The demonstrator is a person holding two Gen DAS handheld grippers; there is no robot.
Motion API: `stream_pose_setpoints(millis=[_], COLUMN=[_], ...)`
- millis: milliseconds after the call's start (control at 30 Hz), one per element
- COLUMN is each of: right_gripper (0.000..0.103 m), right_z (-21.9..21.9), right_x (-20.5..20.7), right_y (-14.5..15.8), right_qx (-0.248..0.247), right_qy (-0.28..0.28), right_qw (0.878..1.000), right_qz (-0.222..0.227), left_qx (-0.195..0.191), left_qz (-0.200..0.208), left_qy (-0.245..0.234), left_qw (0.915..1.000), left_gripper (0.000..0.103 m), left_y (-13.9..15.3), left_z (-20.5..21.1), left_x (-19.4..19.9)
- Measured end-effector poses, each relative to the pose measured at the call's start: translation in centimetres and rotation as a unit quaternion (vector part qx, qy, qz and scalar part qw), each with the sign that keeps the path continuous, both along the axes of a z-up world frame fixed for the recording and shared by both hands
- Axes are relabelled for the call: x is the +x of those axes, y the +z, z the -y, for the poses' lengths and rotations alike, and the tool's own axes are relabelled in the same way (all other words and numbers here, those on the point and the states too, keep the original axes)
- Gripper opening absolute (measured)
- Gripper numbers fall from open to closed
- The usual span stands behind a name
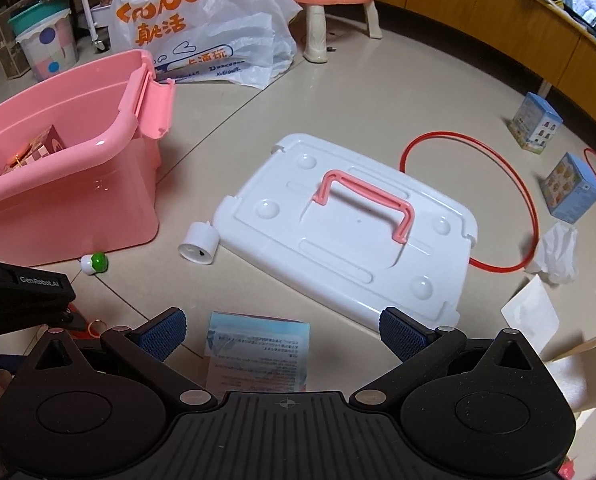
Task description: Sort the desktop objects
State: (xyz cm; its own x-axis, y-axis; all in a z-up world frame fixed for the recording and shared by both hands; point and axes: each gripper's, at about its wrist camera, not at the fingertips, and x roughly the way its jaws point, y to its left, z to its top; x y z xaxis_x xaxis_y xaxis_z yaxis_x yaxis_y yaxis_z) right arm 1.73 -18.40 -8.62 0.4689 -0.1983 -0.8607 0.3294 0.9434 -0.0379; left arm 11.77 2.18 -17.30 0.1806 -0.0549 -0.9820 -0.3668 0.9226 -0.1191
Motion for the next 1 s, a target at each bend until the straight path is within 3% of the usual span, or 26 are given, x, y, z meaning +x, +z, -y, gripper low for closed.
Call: stream_pose_setpoints(millis=[500,700,900,1000], right_gripper=[0.103,0.103,0.103,0.103], right_z=[-0.3,-0.6,-0.7,-0.7], right_x=[0.5,0.7,0.7,0.7], right_y=[-0.8,-1.0,-1.3,-1.3], right_qx=[0.007,0.007,0.007,0.007], right_qy=[0.013,0.018,0.021,0.020], right_qw=[1.000,1.000,1.000,1.000], right_qz=[-0.009,-0.013,-0.015,-0.015], left_qx=[0.007,-0.005,-0.009,0.001], left_qz=[0.000,0.000,0.005,0.003], left_qy=[-0.007,-0.012,0.000,0.001], left_qw=[0.9999,0.9999,0.9999,1.0000], left_gripper=[0.068,0.054,0.051,0.044], left_y=[-1.8,-2.3,-2.3,-2.2], left_z=[0.2,0.3,0.0,0.0], left_x=[0.0,-0.2,-0.3,-0.4])
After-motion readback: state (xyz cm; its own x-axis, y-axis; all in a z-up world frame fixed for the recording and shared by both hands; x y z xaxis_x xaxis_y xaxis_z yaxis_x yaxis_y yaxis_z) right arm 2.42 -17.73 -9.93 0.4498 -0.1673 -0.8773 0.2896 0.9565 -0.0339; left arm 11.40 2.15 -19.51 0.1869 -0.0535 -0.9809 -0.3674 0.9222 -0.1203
